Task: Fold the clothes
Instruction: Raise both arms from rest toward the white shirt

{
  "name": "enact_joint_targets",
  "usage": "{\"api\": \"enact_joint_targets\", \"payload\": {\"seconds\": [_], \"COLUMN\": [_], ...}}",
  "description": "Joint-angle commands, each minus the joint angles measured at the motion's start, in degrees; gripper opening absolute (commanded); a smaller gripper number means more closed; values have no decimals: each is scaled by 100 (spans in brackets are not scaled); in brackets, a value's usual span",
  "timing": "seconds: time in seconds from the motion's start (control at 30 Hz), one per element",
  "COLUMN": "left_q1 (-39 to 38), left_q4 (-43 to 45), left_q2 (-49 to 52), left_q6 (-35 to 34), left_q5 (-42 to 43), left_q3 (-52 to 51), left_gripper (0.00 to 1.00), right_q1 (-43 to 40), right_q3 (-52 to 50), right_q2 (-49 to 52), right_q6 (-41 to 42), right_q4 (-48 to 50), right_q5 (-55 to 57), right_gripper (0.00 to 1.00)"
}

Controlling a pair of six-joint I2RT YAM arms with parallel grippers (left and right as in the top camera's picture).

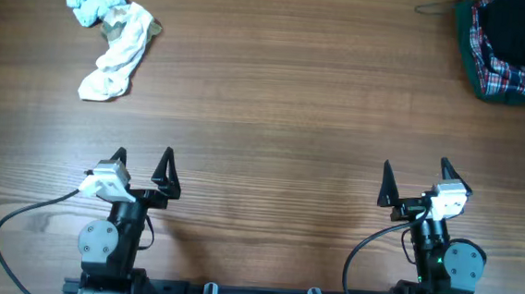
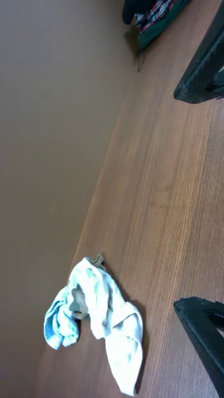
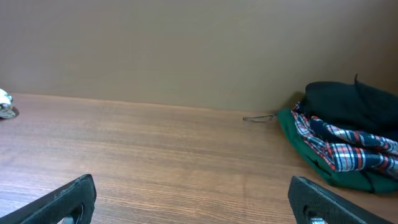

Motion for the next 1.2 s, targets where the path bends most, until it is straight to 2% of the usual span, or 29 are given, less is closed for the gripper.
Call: {"api": "enact_joint_targets", "payload": {"seconds": [0.0, 0.87, 1.0, 1.03, 1.13, 1.17], "left_q1": [15, 15, 15, 15, 15, 15], "left_q4": [-24, -26, -26, -24, 129, 136], "left_q2": [-20, -20, -20, -20, -20, -20], "left_q6": [11, 11, 9, 4, -35, -35], "left_q5": [-35, -122, -120, -116, 166, 391], "left_q3": [-35, -35, -35, -35, -35, -35], "left_gripper": [100, 100, 100, 100, 100, 100], "right_q1": [17, 17, 17, 17, 17, 17], "right_q3": [-24, -24, -26, -24, -26, -24], "right_q2": [-9, -9, -7, -7, -7, -7], "right_q6": [83, 83, 315, 334, 994, 1502], "right_q4": [13, 66, 35, 286, 398, 417], "right_q5": [35, 35, -116, -131, -468, -470], "right_gripper": [100, 100, 100, 100, 100, 100]}}
